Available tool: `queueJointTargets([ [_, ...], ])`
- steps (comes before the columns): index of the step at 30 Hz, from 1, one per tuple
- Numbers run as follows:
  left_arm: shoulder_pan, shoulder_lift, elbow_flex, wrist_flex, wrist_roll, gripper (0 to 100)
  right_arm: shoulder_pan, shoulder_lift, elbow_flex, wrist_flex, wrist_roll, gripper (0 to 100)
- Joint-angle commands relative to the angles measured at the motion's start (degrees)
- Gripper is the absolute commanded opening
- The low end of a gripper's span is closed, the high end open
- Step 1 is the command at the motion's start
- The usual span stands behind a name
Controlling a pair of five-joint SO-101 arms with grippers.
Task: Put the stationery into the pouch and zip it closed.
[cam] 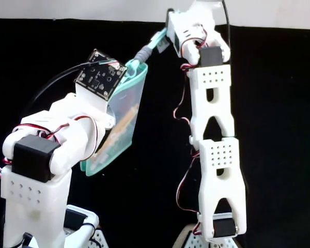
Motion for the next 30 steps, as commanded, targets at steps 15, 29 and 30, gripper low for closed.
queueJointTargets([
  [15, -3.03, -1.45, -5.49, 3.52, 0.00, 1, 35.47, 4.35, 9.89, -9.54, 1.32, 0.5],
  [29, -14.99, -15.43, -5.76, 3.52, -3.87, 1, 35.12, 4.26, 9.89, -9.63, 0.97, 0.5],
  [30, -15.52, -16.48, -5.58, 3.52, -4.13, 1, 35.12, 4.26, 9.89, -9.63, 0.97, 0.5],
])
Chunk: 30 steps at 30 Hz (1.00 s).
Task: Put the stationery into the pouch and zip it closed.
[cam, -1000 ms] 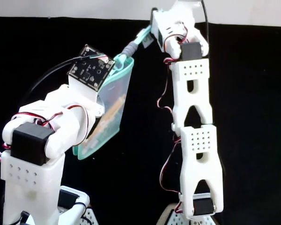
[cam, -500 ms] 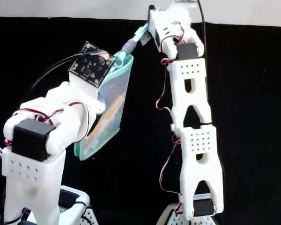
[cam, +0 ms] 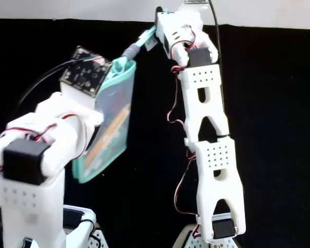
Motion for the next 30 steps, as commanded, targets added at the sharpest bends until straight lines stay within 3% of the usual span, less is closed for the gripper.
queueJointTargets([
  [1, -6.20, -12.09, -2.42, 3.34, -1.32, 1, 38.55, 3.47, 2.51, -2.07, 0.97, 0.5],
  [10, -6.46, -16.92, -3.38, 3.34, -2.81, 1, 38.55, 3.56, 2.51, -1.80, 0.97, 0.5],
  [24, -6.20, -17.19, -15.96, 3.34, -2.81, 1, 38.81, 4.09, 4.53, -1.98, 0.97, 0.5],
  [30, -6.11, -16.92, -16.48, 3.34, -2.81, 1, 38.64, 9.98, 8.40, -4.35, 1.05, 0.5],
])
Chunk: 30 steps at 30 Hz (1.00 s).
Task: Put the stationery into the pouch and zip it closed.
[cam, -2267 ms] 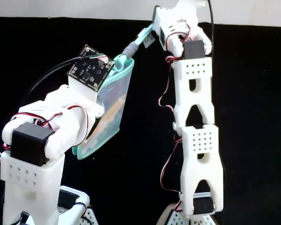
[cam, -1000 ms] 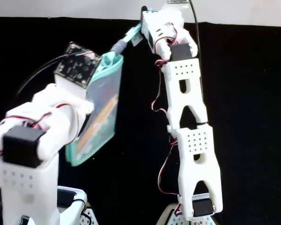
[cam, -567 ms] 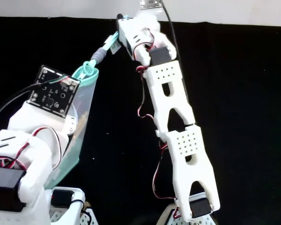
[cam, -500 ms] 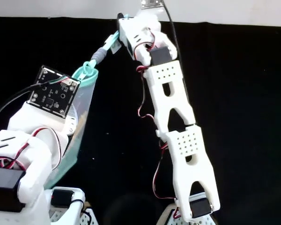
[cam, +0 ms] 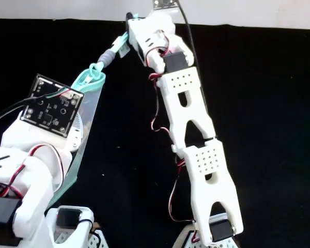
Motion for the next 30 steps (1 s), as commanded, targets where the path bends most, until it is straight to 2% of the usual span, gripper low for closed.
queueJointTargets([
  [1, -2.59, -7.60, -9.10, 1.41, -0.44, 1, 45.05, 9.80, 3.91, -1.71, 1.05, 0.5],
  [9, -2.59, -7.78, -9.10, 1.41, -0.44, 1, 44.97, 17.19, 1.01, -4.26, 1.32, 0.5],
  [22, -2.86, -7.69, -8.66, 1.41, -0.44, 1, 42.86, 15.87, -3.82, -1.19, 1.05, 0.5],
  [30, -2.86, -7.60, -8.57, 1.41, -0.44, 1, 41.80, 15.69, -4.00, 5.85, 1.05, 0.9],
])
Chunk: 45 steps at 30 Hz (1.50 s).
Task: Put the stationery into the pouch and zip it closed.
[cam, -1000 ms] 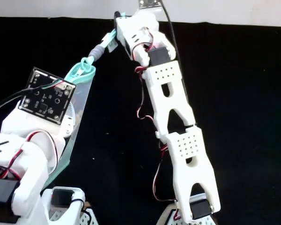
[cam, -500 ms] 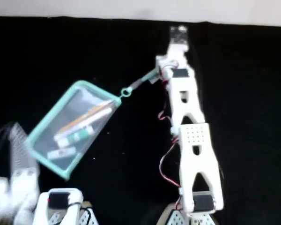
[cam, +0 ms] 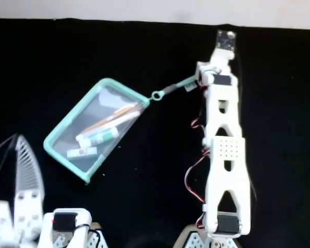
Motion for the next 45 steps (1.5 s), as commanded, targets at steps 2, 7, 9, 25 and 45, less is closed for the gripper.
queueJointTargets([
  [2, -0.92, 0.66, -0.22, 0.18, -0.09, 1, 24.40, -1.36, -3.30, 5.05, 0.44, 0.9],
  [7, -0.92, 0.66, 0.84, 0.09, -0.18, 6, 23.78, -1.36, -13.23, 15.25, 0.70, 9.1],
  [9, -0.92, 0.40, 2.15, 0.09, -0.18, 12, 23.34, -1.27, -15.96, 18.77, 0.70, 15.9],
  [25, -0.66, 0.31, 3.56, 0.00, -0.26, 20, 16.31, -6.55, -23.08, 38.99, 0.79, 19.6],
  [45, -0.66, 0.75, 14.46, -0.79, -0.26, 20, -0.75, -27.38, -22.99, 53.58, 3.69, 19.6],
])
